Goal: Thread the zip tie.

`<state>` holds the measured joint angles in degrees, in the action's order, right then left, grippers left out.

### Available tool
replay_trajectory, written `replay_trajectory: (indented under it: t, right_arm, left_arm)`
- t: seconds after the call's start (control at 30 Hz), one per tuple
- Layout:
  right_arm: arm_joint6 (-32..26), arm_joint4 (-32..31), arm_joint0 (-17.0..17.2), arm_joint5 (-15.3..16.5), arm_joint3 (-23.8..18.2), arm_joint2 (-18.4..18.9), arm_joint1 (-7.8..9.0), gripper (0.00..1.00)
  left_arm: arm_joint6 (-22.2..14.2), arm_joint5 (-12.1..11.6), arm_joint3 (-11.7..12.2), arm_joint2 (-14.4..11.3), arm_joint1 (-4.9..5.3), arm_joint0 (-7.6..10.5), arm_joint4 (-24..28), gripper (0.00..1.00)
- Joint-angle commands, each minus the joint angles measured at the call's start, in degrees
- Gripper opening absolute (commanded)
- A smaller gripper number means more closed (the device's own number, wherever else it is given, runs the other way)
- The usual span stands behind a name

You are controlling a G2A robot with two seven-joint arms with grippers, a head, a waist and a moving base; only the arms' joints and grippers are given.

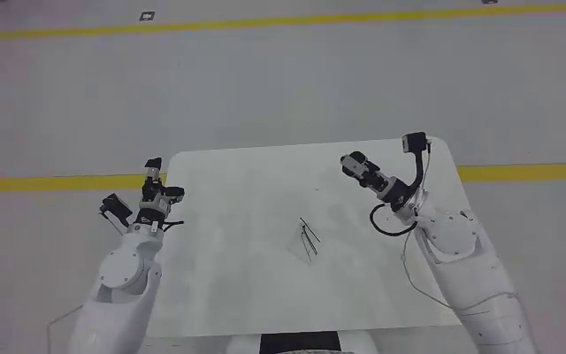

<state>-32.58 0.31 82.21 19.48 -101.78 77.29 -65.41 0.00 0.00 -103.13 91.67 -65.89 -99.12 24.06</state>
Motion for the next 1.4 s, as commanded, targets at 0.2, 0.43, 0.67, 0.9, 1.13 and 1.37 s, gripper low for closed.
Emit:
replay_trajectory:
  t: [0.2, 0.43, 0.67, 0.9, 1.13, 1.37]
  right_arm:
    - [-2.47, -1.28, 0.57, 0.0, -1.87, -0.89, 0.18, 1.0]
    - [-2.47, -1.28, 0.57, 0.0, -1.87, -0.89, 0.18, 1.0]
    - [-3.71, -0.03, -6.25, 0.0, 0.64, -5.7, -0.58, 1.0]
    - [-5.75, 1.56, -11.66, 0.0, 4.2, -10.58, -1.46, 1.0]
    - [-7.54, 1.22, -12.39, 0.0, 4.65, -12.56, -1.66, 1.0]
    - [-7.54, 1.22, -12.39, 0.0, 4.65, -12.56, -1.66, 1.0]
  left_arm:
    - [0.0, 0.0, 0.0, 0.0, 0.0, 0.0, 0.0, 1.0]
    - [0.0, 0.0, 0.0, 0.0, 0.0, 0.0, 0.0, 1.0]
    - [0.0, 0.0, 0.0, 0.0, 0.0, 0.0, 0.0, 1.0]
    - [0.0, 0.0, 0.0, 0.0, 0.0, 0.0, 0.0, 1.0]
    - [0.0, 0.0, 0.0, 0.0, 0.0, 0.0, 0.0, 1.0]
    - [0.0, 0.0, 0.0, 0.0, 0.0, 0.0, 0.0, 1.0]
